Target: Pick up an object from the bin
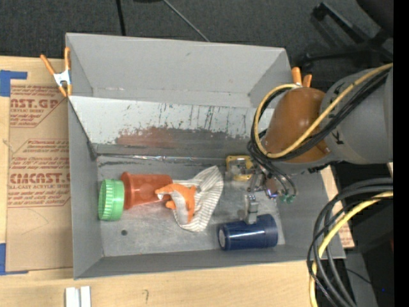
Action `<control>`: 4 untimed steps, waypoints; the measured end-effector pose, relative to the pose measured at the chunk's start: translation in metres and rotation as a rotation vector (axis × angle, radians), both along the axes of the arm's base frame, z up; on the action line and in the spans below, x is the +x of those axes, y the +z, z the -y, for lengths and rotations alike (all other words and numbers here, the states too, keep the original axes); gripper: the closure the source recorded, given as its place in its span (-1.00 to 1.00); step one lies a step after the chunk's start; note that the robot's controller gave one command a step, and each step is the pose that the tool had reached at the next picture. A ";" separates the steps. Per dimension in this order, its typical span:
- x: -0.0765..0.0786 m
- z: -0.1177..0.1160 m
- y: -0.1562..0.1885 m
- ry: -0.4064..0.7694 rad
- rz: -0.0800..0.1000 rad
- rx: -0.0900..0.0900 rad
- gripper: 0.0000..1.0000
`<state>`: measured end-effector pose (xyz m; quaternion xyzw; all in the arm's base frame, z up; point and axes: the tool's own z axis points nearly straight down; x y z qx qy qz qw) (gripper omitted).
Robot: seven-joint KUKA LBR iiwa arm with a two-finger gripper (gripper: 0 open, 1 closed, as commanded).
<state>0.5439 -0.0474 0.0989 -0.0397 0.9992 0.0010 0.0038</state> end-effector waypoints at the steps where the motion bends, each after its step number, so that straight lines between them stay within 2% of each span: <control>1: 0.022 -0.030 -0.010 0.020 -0.008 -0.001 -1.00; 2: 0.009 -0.081 -0.021 0.116 -0.005 -0.002 1.00; 3: 0.009 -0.081 -0.021 0.116 -0.005 -0.002 1.00; 4: 0.004 -0.063 0.127 0.131 -0.002 -0.003 1.00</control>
Offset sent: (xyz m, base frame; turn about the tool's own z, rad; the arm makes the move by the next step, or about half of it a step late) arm 0.0088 0.0799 -0.0207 -0.1155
